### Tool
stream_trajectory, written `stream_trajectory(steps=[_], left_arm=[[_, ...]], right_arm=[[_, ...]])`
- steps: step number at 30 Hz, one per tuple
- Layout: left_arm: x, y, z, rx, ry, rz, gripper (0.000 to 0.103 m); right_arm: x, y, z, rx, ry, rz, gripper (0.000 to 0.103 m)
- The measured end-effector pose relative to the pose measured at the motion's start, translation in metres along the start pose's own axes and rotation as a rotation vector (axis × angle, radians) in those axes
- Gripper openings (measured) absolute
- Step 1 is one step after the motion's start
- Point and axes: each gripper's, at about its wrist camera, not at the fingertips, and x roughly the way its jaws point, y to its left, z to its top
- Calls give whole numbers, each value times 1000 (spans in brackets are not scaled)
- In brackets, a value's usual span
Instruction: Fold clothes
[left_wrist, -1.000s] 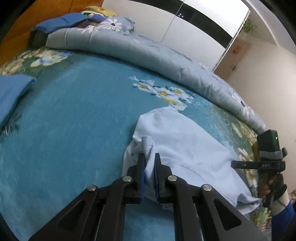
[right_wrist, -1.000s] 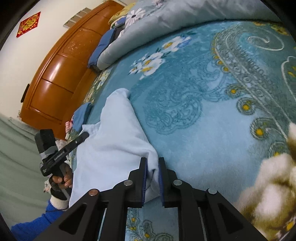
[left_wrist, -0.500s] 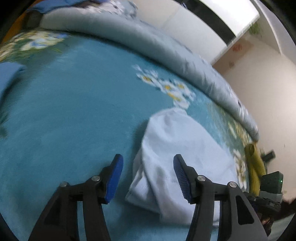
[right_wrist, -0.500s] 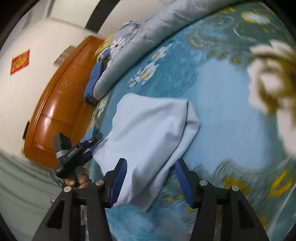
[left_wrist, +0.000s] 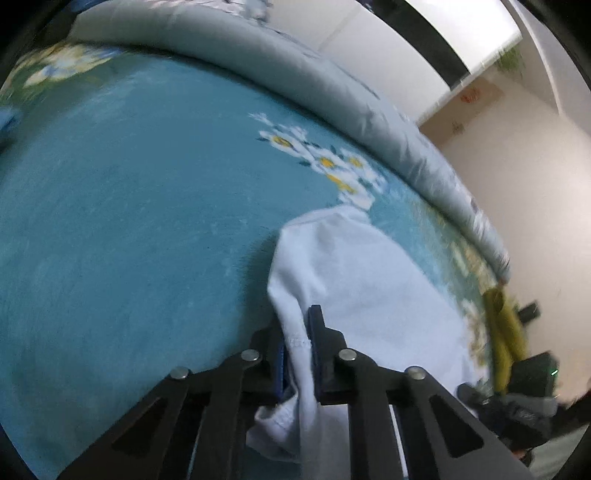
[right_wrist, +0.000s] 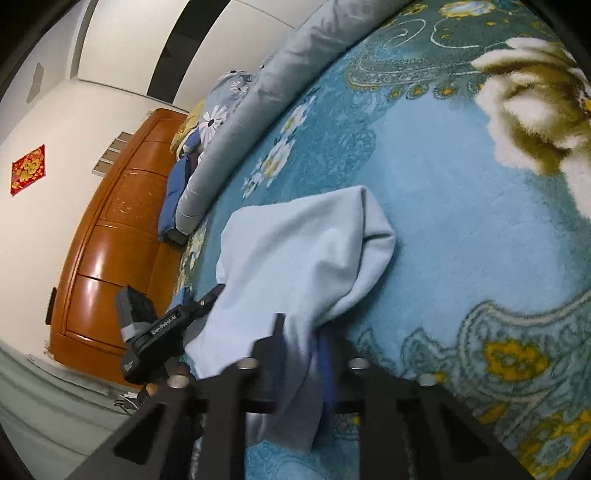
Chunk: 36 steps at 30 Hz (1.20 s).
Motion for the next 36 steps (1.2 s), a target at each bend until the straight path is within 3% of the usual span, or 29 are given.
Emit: stream_trajectory(steps=[6,12,18,20,22,24,26,27,30,36], left_arm=[[-48,-22,-22,-15,-102,12,9],[-101,-34,-69,3,-193,-5,9],[-75,-10,-109,-36,-117,83,10],[-70,1,-114,-66,-109,78,14],[-71,5,-115,-74,-114,62,15],[-74,1,-112,-47,-130,82,26],[-73,-4,-106,-6,-132,109,34],[-69,-4,-104,1,-116,108,43],[-51,-6,-97,2,-53,101,45],[-40,-4,-93,-37,-56,54,46]], right_arm=[[-22,35,7,-173,23,37,10],[-38,52,12,-310,84,100,10],[-24,14,-6,-285,159,40,10],[-24,6,-9,-265,150,49,10],[-24,2,-11,-264,136,56,14],[-25,6,-13,-300,121,48,17],[-25,10,-16,-326,113,37,32],[-24,10,-16,-325,111,37,39],[-19,4,-15,-289,94,22,41],[-10,-2,-17,-250,102,31,41]])
